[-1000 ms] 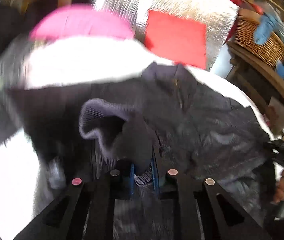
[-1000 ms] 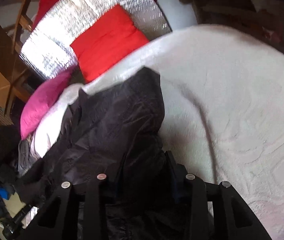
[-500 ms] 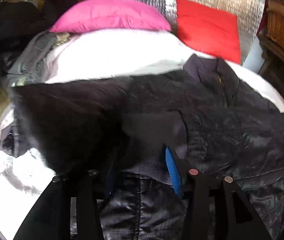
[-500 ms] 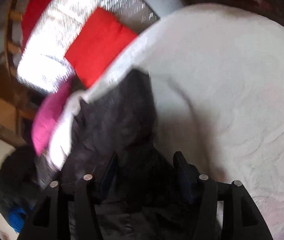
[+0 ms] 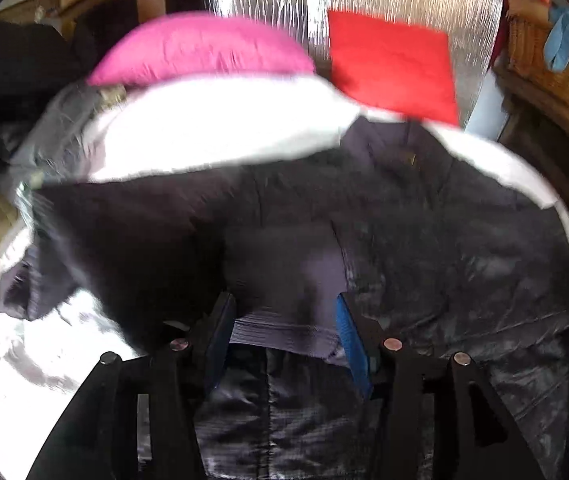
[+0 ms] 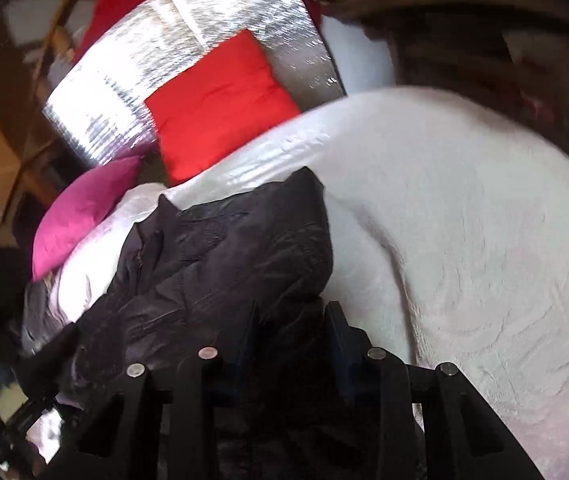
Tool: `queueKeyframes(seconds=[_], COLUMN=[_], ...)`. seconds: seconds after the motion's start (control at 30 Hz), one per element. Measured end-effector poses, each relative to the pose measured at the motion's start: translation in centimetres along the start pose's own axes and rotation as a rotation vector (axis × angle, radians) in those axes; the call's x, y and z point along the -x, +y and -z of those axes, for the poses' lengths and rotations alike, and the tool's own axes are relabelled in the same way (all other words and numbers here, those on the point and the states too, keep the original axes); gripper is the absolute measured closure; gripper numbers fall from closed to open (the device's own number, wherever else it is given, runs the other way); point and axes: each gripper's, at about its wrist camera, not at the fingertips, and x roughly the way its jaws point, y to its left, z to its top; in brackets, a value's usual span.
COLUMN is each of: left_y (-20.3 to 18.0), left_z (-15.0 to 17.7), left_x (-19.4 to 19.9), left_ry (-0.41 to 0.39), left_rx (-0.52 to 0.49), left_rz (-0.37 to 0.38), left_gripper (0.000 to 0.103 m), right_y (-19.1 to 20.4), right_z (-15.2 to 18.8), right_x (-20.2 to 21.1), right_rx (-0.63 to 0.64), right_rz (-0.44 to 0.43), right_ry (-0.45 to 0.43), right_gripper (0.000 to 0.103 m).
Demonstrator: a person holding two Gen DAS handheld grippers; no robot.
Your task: Fold large clothes
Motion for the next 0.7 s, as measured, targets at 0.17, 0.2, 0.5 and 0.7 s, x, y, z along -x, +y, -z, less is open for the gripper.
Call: queueKeyframes(seconds=[0.17, 0.2, 0.5, 0.7], left_y=[-0.3, -0.2, 0.3, 3.7], left_z=[0.3, 0.2, 0.0, 0.5], left_x=[-2.5, -2.3, 4.3, 10.2], left_ry=[0.081, 0.085, -0.088, -0.225], left_rx=[-0.015, -0.006, 0.017, 0.113], left_rz=[-0.043, -0.036, 0.044, 0.055], left_gripper=[0.05, 0.049, 0.047, 0.028], right_y=[0.0, -0.3, 2.1, 5.5], right_z=[0.8, 0.7, -0.8, 2.3], right_x=[-3.6, -3.5, 2.5, -2.2], right_rx=[0.051, 0.021, 0.035, 0.129], right_rz=[0.097, 0.084, -0.016, -0.045], right_ry=[0.161, 0.161, -0.049, 0.21], right_gripper=[0.064, 0.064, 0.064, 0.037])
